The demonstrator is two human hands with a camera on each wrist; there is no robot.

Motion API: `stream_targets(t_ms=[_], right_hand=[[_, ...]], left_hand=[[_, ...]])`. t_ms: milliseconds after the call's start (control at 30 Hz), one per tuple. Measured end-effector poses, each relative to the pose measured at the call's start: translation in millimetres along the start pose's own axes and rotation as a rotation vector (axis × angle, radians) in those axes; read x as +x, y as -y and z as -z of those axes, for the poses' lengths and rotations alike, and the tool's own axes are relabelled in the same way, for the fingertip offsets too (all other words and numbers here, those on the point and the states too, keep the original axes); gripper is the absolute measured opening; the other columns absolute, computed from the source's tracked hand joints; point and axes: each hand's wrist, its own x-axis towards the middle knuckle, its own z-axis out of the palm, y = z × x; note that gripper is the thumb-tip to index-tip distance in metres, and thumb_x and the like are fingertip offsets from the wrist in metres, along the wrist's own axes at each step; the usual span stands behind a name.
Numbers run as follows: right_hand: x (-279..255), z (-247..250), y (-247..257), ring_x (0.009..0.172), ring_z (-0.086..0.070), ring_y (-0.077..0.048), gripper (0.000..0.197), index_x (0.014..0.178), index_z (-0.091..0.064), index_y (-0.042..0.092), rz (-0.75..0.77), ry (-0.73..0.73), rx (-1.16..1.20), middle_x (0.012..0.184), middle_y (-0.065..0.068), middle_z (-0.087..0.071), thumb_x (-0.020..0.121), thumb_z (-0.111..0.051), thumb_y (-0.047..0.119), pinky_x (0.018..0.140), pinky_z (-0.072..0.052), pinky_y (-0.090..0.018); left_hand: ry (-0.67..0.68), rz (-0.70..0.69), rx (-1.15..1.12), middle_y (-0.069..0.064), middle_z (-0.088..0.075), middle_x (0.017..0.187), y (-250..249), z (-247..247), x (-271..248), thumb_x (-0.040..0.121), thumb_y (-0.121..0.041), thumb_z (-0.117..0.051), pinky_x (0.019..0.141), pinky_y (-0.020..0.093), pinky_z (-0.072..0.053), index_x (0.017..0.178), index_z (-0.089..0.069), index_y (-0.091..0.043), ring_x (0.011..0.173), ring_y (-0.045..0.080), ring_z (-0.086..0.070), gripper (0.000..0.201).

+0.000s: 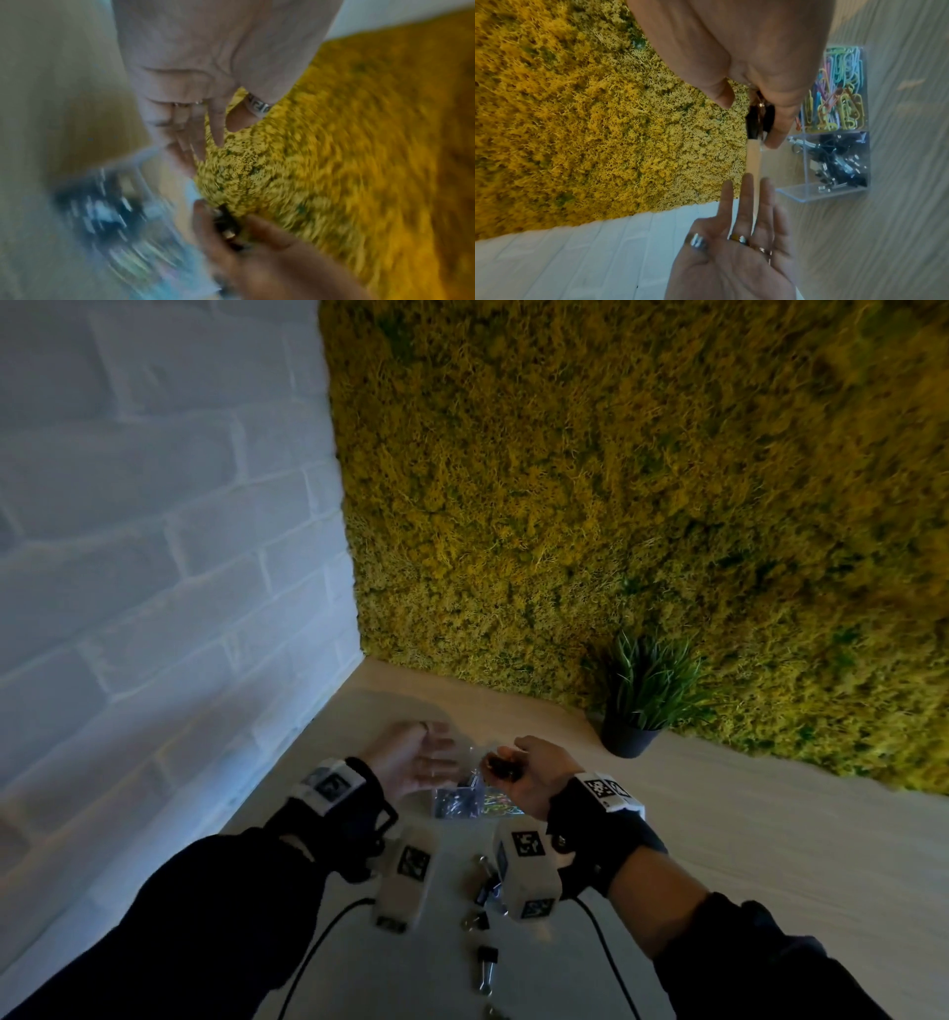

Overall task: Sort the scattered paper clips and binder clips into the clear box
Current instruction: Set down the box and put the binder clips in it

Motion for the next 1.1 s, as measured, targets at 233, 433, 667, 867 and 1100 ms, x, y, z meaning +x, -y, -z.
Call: stream_targets(t_ms=[233,433,667,867,1100], right_hand=[[9.7,-10.8,-8.3,0.033,-0.04,-0.014,0.031,0.068,-0.036,0.009,-0.042,0.147,-0.159,0.051,-0.005,-0.035,0.098,-0.032,0.017,0.057,-0.033,-0.027],[-11.4,11.7,14.5,0.063,-0.045,-0.016,0.023,0.08,-0.051,0.016,0.11,0.184,-0.392,0.075,-0.006,-0.052,0.096,-0.033,0.018,0.057,-0.035,-0.027],[-18.7,66.2,6.7,0.081,-0.058,-0.012,0.023,0.113,-0.058,0.009,0.325,0.271,-1.417,0.104,-0.01,-0.061,0.097,-0.042,0.013,0.068,-0.046,-0.024],[-1.7,100.4,-40.7,0.138,-0.027,-0.021,0.056,0.139,-0.041,0.015,0.538,0.625,-2.11,0.151,-0.007,-0.03,0.086,-0.059,0.013,0.118,-0.019,-0.032],[-0.1,100.5,-45.5,0.122,-0.04,-0.026,0.049,0.123,-0.06,0.016,0.582,0.541,-2.151,0.133,-0.008,-0.046,0.077,-0.071,0.025,0.105,-0.03,-0.03]], left_hand=[[-0.04,-0.325,1.006,0.014,-0.032,0.144,30.9,4.9,21.0,0.076,0.005,-0.061,0.102,0.028,-0.036,0.143,-0.029,-0.01,0.133,0.027,-0.035,0.075],[-0.051,-0.413,0.918,0.011,-0.046,0.135,45.6,13.4,30.9,0.076,0.012,-0.06,0.074,0.025,-0.043,0.135,-0.044,-0.012,0.097,0.024,-0.053,0.065],[-0.22,-0.685,1.031,0.018,-0.054,0.104,57.0,13.0,8.9,0.077,-0.024,-0.06,0.08,0.026,-0.038,0.108,-0.053,0.001,0.093,0.029,-0.057,0.04],[0.159,-0.421,1.333,-0.006,-0.052,0.073,97.9,-11.8,-41.7,0.056,-0.057,-0.067,0.065,0.024,-0.039,0.064,-0.047,-0.027,0.067,0.012,-0.049,0.037],[0.168,-0.194,1.596,0.013,-0.035,0.142,142.4,-31.2,-48.3,0.06,-0.057,-0.075,0.11,0.043,-0.032,0.142,-0.021,-0.007,0.13,0.031,-0.037,0.11]])
